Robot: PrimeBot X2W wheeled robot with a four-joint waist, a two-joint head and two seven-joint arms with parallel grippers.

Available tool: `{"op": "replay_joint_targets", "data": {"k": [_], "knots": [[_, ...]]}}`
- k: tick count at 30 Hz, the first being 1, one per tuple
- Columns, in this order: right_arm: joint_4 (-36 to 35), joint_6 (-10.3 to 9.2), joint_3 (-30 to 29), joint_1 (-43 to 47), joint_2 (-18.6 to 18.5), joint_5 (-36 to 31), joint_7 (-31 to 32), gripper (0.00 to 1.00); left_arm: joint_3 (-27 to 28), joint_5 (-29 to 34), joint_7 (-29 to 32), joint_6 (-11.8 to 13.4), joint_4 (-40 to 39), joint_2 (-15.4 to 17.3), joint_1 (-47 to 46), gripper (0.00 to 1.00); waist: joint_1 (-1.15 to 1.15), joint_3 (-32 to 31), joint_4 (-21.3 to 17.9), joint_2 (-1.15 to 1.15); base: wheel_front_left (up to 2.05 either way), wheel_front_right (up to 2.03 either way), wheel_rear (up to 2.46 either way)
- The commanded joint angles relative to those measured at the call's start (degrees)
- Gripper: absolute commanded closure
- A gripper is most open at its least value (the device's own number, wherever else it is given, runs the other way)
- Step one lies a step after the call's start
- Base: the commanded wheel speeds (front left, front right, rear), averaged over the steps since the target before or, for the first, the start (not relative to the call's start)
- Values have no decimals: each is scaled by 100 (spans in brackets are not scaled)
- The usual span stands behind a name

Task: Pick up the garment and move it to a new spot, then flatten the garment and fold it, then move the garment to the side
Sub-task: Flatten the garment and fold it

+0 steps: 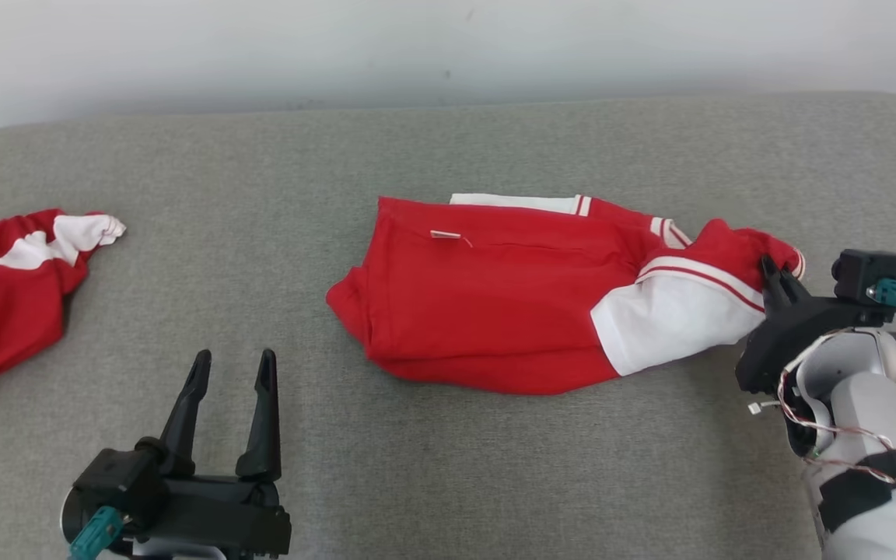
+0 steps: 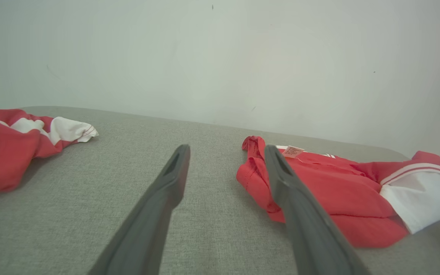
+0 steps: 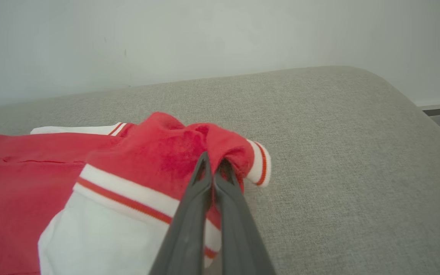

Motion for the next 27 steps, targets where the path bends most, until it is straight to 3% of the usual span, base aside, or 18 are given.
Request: {"op": "replay_joint_targets", "data": {"k": [1, 7, 8, 9, 18, 27], "knots": [[154, -15, -42, -170, 40, -136, -105, 100, -24, 8, -5, -3, 15, 3, -66, 0, 1, 64, 118, 0, 0, 0, 0], [858, -15, -262, -751, 123, -519, -593, 98, -104, 59, -5, -34, 24, 3, -143, 0, 1, 188, 337, 0, 0, 0, 0], [942, -15, -275, -839, 147, -553, -689, 20, -114, 61, -5, -37, 26, 3, -150, 0, 1, 206, 363, 0, 0, 0, 0], [1025, -15, -284, -921, 167, -572, -794, 0, -107, 61, -5, -38, 24, 3, -155, 0, 1, 219, 378, 0, 0, 0, 0], [1240, -15, -35, -1028, 194, -347, -1355, 0, -7, 44, -5, 24, 18, 2, -108, 0, 1, 164, 308, 0, 0, 0, 0], [386, -15, 266, -129, 8, 218, -1076, 0, 108, 63, -5, 42, -14, 2, 49, 0, 1, -63, -22, 0, 0, 0, 0]]}}
